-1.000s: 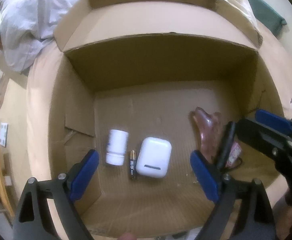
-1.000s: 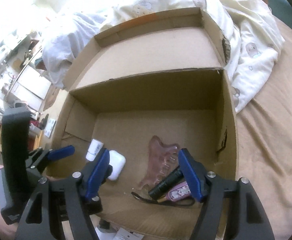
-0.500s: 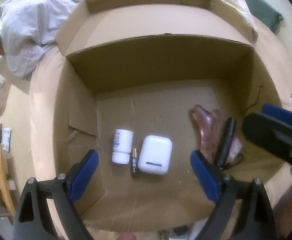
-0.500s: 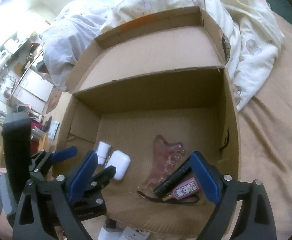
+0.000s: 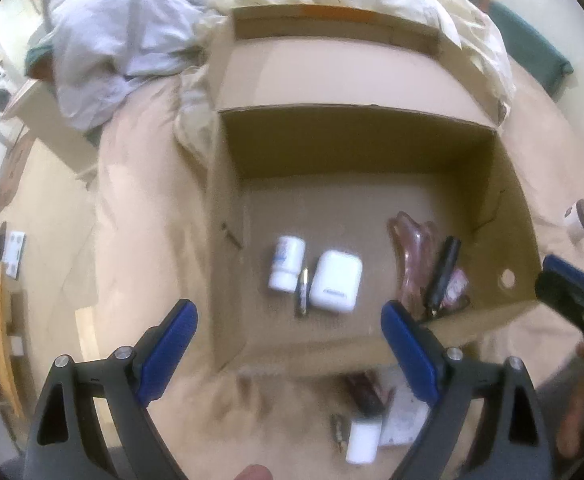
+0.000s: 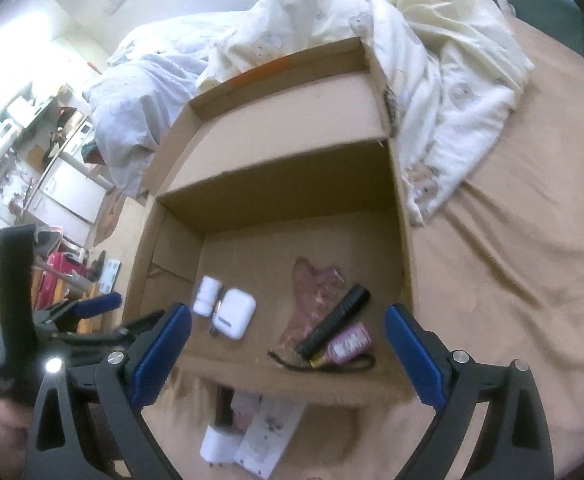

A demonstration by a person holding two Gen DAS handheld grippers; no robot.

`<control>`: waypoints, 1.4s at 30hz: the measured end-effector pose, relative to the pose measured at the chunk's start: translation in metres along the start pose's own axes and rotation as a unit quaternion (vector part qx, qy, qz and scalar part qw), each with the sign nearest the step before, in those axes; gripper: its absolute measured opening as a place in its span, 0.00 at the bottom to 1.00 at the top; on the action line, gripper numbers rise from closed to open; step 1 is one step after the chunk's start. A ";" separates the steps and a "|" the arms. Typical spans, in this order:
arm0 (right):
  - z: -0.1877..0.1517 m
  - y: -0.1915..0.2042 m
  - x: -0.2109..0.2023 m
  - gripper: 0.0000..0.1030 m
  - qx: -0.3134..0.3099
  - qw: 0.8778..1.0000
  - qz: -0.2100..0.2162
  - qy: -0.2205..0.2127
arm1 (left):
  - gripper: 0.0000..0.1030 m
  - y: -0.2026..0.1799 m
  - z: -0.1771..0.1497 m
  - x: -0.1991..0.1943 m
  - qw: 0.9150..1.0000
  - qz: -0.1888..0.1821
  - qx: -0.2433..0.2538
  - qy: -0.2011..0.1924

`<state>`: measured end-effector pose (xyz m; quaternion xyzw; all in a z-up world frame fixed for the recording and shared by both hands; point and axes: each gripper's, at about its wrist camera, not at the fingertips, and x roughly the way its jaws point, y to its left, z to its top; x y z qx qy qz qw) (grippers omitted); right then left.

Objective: Organize rigid objects
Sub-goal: 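Withdraw both tools from the box toward the remaining items, then grasp the white cube charger plug with the left tool while the right tool grasps the white battery charger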

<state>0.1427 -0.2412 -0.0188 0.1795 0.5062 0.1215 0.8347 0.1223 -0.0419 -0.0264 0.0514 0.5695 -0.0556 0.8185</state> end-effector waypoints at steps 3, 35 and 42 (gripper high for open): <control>-0.013 -0.001 -0.004 1.00 0.006 1.000 0.002 0.009 | 0.89 0.006 -0.013 -0.005 1.000 0.001 -0.010 0.004; -0.060 -0.023 0.033 1.00 0.074 0.990 -0.056 0.103 | 0.55 -0.038 -0.091 0.054 0.980 -0.096 0.067 0.158; -0.060 -0.025 0.035 1.00 0.081 0.990 -0.049 0.108 | 0.24 -0.051 -0.093 0.064 0.971 -0.134 0.075 0.183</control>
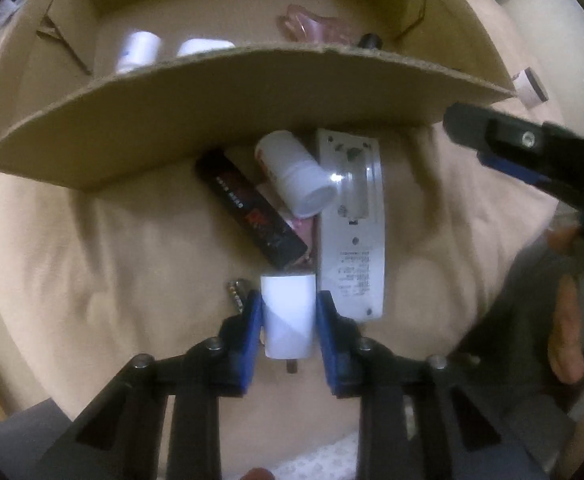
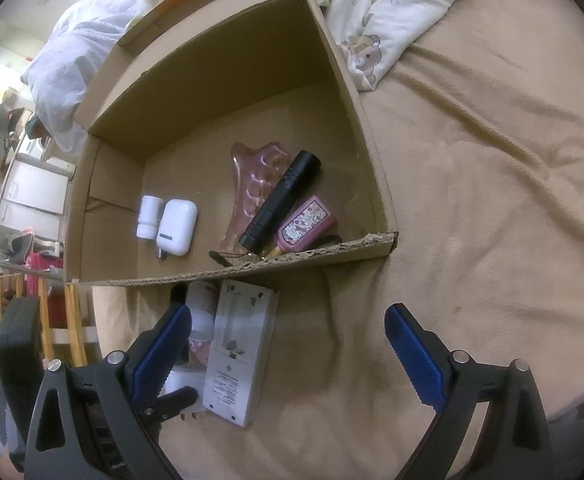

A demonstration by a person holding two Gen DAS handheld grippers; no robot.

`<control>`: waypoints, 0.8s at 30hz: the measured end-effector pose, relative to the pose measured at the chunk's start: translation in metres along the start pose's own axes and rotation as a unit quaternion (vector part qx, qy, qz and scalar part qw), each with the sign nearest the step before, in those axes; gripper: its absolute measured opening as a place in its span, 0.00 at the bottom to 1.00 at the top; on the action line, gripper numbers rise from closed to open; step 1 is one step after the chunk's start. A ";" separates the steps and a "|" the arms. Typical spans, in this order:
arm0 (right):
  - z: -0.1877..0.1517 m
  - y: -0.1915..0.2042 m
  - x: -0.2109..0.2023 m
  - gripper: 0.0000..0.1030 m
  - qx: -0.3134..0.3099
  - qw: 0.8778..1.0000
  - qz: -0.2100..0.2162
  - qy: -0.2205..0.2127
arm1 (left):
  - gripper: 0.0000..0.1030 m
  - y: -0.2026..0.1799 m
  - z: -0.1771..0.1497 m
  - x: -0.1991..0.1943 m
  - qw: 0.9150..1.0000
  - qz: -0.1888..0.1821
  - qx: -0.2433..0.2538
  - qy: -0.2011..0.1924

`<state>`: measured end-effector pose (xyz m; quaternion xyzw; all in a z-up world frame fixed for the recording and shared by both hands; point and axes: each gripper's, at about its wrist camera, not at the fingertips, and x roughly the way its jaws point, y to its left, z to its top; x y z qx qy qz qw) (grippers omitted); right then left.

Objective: Organize rigid objects
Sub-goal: 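Grasp the white cube charger plug with the left tool while the right tool grasps the white battery charger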

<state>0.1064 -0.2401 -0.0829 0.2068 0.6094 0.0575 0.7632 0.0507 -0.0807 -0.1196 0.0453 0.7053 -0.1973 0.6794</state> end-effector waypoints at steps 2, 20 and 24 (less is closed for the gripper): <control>-0.001 0.000 0.000 1.00 -0.001 1.000 0.000 0.002 | 0.23 0.003 0.000 -0.007 1.000 -0.005 -0.006 -0.004; -0.056 0.064 0.077 0.97 -0.101 0.984 -0.019 0.144 | 0.24 0.064 0.005 -0.029 0.990 0.114 -0.064 -0.046; -0.063 0.070 0.075 0.87 -0.148 0.977 -0.067 0.139 | 0.24 0.062 0.007 -0.022 0.990 0.119 -0.063 -0.038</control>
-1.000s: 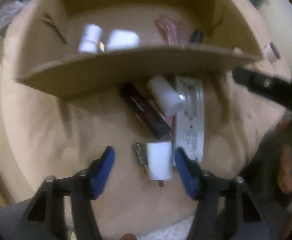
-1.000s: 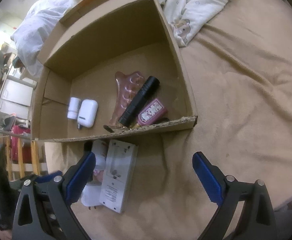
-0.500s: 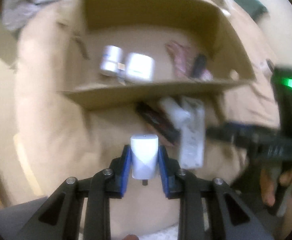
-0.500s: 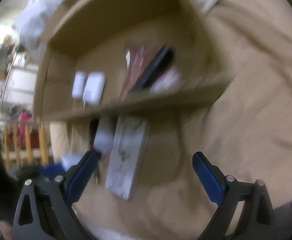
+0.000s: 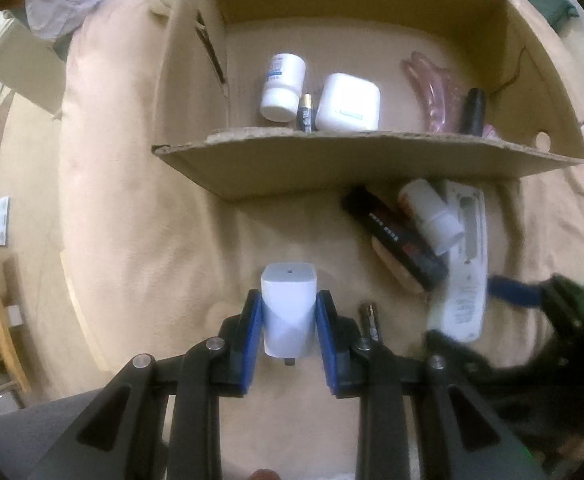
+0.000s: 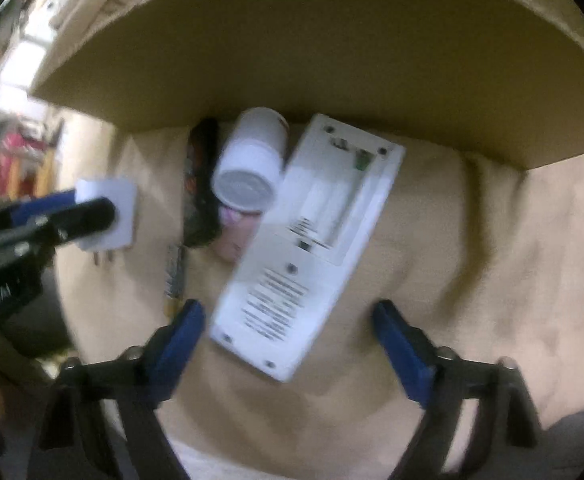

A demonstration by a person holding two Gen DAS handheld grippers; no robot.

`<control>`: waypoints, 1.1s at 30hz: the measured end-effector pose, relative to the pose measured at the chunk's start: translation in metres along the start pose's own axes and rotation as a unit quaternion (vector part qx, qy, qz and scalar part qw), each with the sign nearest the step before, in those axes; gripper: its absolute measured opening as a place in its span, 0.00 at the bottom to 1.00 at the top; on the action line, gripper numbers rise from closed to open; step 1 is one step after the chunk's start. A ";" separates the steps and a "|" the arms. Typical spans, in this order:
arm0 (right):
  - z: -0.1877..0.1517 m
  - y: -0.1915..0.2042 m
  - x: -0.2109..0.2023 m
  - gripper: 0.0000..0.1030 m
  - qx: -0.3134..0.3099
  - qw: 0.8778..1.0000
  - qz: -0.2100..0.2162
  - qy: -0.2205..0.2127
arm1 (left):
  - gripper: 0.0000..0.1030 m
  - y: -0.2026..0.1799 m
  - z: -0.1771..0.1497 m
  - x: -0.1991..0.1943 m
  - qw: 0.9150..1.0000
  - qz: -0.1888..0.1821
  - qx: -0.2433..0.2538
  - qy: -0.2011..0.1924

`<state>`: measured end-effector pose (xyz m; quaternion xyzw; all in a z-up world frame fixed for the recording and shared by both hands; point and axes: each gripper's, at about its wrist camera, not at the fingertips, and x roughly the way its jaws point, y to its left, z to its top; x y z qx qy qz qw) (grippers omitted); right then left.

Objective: Organize rigid objects
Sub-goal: 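Grasp the white cube charger plug with the left tool while the right tool grasps the white battery charger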

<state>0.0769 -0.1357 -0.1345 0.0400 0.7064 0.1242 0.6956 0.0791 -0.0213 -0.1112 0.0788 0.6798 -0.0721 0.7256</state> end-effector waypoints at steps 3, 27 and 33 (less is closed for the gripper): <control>-0.003 -0.012 -0.008 0.87 0.000 1.000 -0.018 0.008 | 0.24 0.006 0.001 0.000 1.000 -0.003 -0.008 0.001; 0.009 -0.044 -0.022 0.82 0.037 0.998 -0.032 -0.029 | 0.24 -0.022 0.002 0.019 1.000 0.029 0.002 0.001; 0.013 -0.028 -0.027 0.45 0.008 0.998 -0.034 -0.054 | 0.24 -0.026 -0.001 0.018 0.999 0.031 -0.003 -0.012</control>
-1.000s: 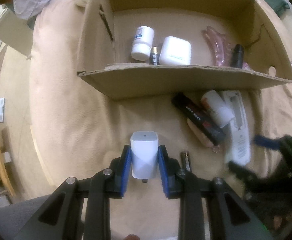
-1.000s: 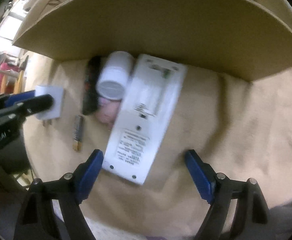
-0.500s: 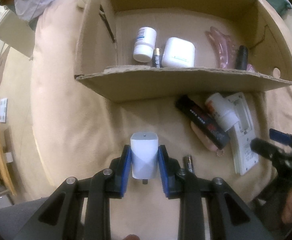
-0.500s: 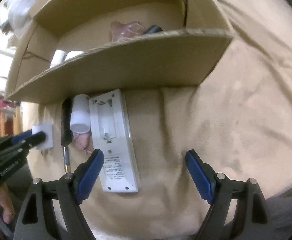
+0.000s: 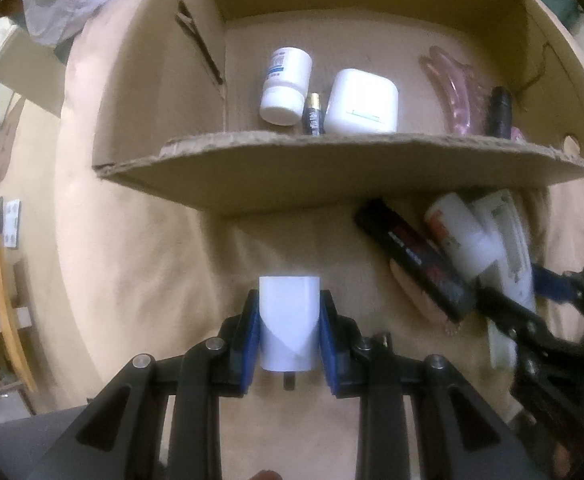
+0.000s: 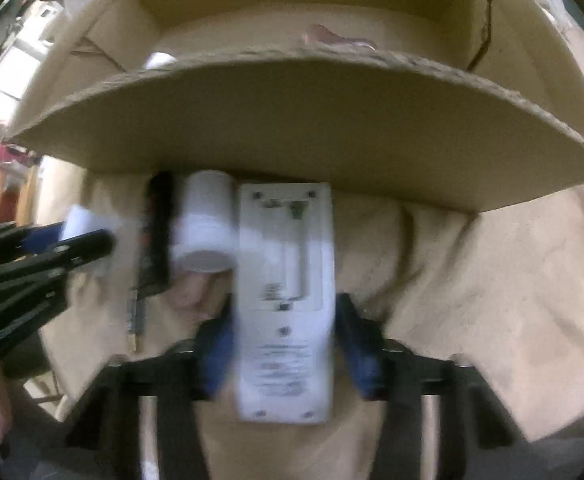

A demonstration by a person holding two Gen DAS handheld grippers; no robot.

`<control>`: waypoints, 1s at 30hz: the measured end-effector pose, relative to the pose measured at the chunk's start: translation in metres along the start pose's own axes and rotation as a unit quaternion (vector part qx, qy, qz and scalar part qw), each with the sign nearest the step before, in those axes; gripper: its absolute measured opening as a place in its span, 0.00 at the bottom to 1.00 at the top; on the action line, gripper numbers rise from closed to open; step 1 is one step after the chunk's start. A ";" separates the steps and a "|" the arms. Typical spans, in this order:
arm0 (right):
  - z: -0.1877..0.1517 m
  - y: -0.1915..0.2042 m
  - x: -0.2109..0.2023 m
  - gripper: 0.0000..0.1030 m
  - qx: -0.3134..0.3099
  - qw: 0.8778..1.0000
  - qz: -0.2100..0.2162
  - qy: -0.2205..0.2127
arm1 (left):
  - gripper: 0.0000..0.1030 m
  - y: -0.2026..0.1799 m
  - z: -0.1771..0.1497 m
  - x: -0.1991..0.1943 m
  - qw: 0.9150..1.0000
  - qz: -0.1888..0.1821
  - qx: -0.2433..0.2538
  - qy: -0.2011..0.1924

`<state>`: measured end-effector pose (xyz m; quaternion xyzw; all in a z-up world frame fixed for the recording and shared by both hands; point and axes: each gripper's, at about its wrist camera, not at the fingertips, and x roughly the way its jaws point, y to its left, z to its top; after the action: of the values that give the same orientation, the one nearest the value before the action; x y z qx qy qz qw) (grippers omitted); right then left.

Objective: Organize rigid objects
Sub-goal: 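Grasp the white cube charger plug with the left tool while the right tool grasps the white battery charger, then carry the charger plug and battery charger into the box and open both tools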

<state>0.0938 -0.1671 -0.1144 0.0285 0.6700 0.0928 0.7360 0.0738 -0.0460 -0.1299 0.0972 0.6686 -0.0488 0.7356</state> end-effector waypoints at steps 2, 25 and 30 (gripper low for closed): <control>-0.003 0.002 -0.008 0.45 -0.011 1.000 -0.001 -0.010 | 0.23 0.001 -0.004 -0.005 1.000 -0.005 -0.007 -0.002; -0.035 -0.017 -0.120 0.44 0.010 0.990 0.083 -0.113 | 0.23 0.022 -0.007 -0.115 0.992 -0.030 -0.033 -0.116; -0.009 -0.026 -0.139 0.44 0.015 0.986 0.080 -0.146 | 0.23 0.020 0.018 -0.133 0.990 -0.016 -0.016 -0.140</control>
<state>0.0758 -0.2182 0.0167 0.1062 0.5524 0.1366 0.8154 0.0817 -0.0376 0.0057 0.0673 0.5612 -0.0630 0.8225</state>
